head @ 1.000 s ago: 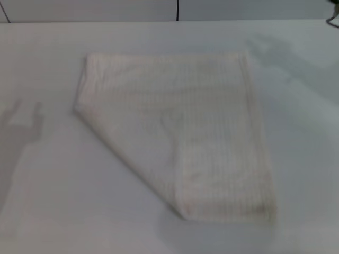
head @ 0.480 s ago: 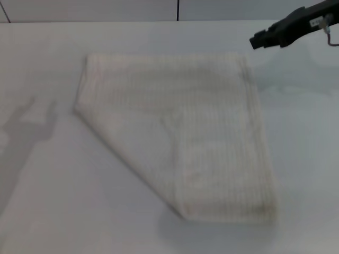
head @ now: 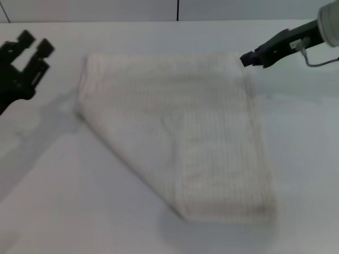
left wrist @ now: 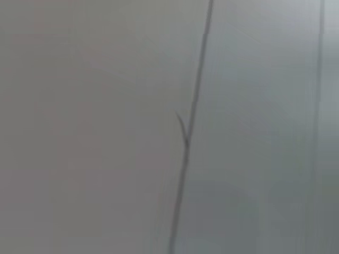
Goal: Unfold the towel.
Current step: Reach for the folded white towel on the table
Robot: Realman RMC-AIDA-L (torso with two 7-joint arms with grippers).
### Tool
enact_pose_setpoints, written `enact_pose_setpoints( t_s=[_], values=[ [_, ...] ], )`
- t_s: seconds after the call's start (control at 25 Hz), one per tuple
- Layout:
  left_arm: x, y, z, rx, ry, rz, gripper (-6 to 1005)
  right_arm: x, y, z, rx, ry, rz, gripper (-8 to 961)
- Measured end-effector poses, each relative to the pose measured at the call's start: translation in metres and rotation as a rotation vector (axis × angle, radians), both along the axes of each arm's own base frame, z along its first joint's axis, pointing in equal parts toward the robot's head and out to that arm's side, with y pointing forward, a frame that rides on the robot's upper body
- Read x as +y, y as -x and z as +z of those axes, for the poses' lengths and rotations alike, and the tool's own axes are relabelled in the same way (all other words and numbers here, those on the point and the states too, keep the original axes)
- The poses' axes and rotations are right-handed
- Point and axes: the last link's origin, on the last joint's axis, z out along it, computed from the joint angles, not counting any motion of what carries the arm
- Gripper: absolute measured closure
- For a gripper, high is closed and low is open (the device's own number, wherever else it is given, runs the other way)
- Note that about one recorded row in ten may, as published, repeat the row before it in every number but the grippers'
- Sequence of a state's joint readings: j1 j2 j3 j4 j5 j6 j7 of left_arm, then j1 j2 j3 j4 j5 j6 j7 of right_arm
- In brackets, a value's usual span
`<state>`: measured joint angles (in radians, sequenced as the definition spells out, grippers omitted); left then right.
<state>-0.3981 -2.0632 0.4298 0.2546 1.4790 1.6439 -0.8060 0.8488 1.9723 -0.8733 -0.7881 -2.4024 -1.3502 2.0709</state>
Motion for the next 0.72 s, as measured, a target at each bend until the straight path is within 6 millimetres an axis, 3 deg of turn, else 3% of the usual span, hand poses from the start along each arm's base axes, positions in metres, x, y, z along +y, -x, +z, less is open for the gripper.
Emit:
enact_pose_setpoints(
  t_s=[0.12,0.4,0.72],
  values=[
    [0.011,-0.008,0.002,0.026,0.129,-0.018,539,0.0,-0.006,-0.006,0.0,-0.012,-0.014,954],
    [0.019,-0.013,0.003,0.04,0.204,-0.013,539,-0.001,-0.011,-0.01,0.0,-0.018,-0.021,954],
    [0.037,-0.033,0.0,0.135,0.42,-0.006,540,0.0,-0.011,-0.016,0.004,-0.034,-0.026,954]
  ],
)
